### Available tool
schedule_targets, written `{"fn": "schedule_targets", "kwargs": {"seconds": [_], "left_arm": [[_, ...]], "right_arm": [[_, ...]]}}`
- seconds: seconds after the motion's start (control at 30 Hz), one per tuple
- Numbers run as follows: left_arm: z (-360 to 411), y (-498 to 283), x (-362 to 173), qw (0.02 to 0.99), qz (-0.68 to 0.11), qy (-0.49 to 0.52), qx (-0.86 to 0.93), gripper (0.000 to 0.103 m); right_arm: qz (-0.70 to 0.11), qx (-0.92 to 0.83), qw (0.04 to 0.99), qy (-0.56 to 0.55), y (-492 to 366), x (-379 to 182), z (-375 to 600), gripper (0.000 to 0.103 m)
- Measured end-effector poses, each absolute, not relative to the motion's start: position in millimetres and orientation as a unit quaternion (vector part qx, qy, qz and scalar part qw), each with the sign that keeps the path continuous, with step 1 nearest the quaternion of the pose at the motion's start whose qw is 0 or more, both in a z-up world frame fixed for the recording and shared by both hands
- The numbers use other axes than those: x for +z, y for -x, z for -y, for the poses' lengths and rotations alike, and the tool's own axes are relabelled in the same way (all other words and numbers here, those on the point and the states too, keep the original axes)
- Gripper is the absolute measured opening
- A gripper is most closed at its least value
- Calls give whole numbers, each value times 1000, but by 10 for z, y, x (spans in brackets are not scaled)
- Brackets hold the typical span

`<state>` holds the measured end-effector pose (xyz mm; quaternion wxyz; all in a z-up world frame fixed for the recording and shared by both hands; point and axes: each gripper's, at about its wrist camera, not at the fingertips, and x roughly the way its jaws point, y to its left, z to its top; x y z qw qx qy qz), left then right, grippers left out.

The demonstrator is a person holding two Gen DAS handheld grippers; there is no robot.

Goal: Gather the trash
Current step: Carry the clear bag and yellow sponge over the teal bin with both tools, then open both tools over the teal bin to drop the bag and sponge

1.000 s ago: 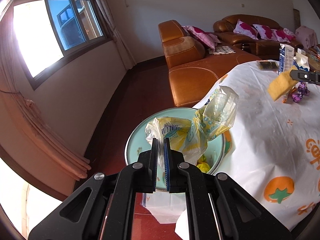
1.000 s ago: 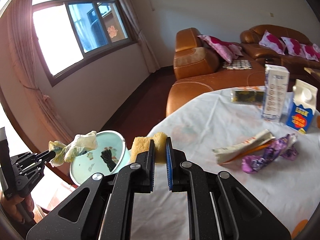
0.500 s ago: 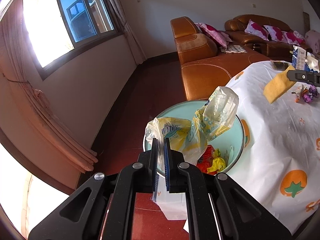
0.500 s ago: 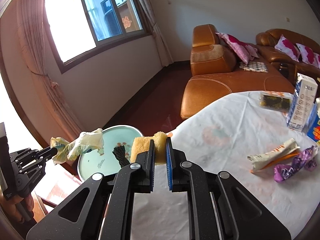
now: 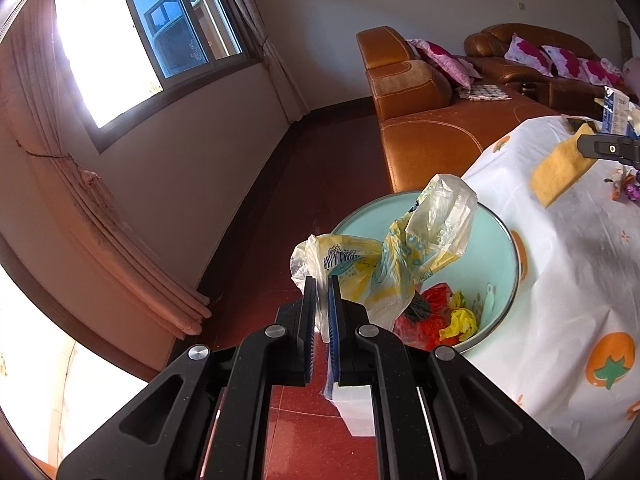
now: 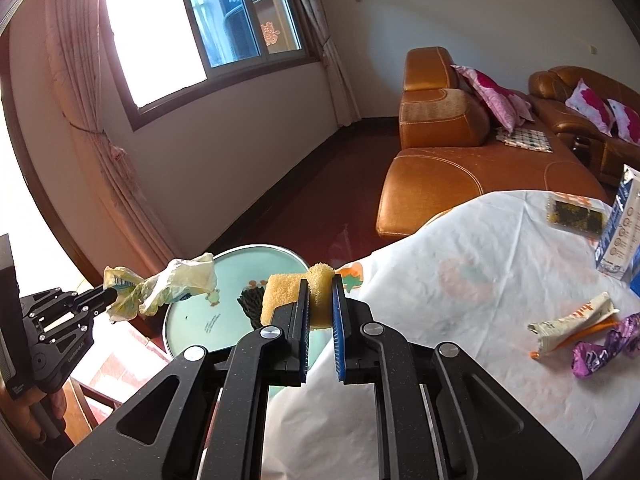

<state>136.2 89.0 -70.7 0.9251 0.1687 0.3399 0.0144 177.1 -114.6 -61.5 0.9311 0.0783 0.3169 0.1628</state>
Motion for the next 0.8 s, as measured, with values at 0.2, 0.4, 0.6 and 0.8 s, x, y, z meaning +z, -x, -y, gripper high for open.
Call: {"fn": "schedule_targets", "kwargs": {"seconds": [0.2, 0.4, 0.6, 0.8], "left_arm": [[-954, -1407, -736, 924, -345, -165, 23, 6], [-984, -1430, -760, 922, -347, -167, 31, 6], [-965, -1469, -786, 921, -351, -166, 35, 6], [-918, -1495, -787, 923, -349, -162, 32, 11]], "right_arm": [[-321, 170, 929, -68, -1828, -627, 1016, 11], [-325, 176, 927, -61, -1868, -661, 914, 11], [-329, 182, 925, -54, -1893, -686, 817, 11], [-332, 194, 922, -48, -1935, -708, 704, 12]]}}
